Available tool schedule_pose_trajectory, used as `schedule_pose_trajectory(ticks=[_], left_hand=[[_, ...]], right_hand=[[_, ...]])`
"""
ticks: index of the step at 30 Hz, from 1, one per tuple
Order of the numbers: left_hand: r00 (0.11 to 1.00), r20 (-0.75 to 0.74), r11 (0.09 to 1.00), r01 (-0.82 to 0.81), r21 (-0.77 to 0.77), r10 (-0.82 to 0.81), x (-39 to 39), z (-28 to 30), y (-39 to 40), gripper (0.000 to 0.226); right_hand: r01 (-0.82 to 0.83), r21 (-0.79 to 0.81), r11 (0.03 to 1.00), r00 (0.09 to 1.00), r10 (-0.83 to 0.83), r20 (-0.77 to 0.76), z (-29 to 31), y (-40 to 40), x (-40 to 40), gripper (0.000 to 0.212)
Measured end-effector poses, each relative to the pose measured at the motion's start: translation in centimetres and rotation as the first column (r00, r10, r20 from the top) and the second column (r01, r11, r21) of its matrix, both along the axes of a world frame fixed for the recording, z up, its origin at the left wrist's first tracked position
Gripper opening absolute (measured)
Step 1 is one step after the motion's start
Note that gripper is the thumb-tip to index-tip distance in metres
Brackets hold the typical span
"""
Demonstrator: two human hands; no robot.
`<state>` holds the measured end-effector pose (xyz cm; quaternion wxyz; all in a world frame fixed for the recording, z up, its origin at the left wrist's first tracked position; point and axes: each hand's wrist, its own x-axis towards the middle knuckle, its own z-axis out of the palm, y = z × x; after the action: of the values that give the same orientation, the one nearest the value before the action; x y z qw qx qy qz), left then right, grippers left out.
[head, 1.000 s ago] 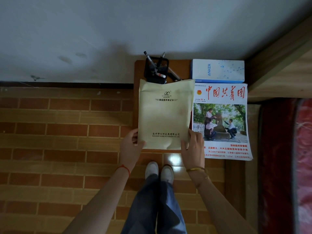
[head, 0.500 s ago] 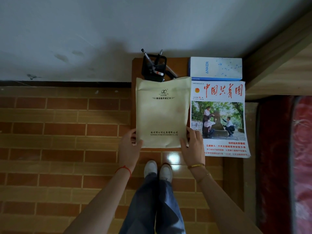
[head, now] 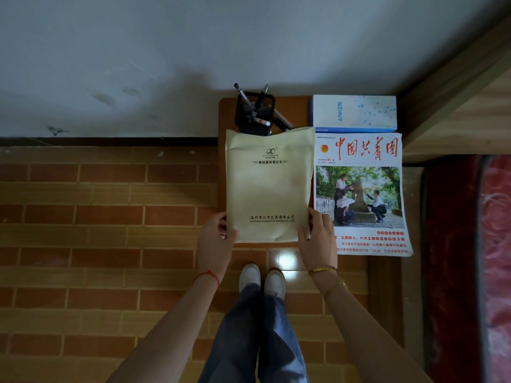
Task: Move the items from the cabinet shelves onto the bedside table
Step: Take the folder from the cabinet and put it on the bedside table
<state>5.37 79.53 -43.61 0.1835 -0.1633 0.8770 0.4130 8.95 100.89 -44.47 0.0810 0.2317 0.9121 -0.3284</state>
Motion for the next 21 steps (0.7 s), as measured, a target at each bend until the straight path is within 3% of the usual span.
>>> schedule_pose_trajectory(ticks=[13, 21], left_hand=[[0.999, 0.008, 0.998, 0.042, -0.048, -0.041, -0.1, 0.7, -0.3, 0.041], [0.976, -0.042, 0.959, 0.203, -0.200, -0.215, -1.4, 7.8, -1.2, 0.046]], right_hand=[[0.009, 0.031, 0.999, 1.000, -0.009, 0.004, 0.9, 0.2, 0.1, 0.040], [-0.013, 0.142, 0.990, 1.000, 0.009, 0.024, 7.6, 2.3, -0.1, 0.043]])
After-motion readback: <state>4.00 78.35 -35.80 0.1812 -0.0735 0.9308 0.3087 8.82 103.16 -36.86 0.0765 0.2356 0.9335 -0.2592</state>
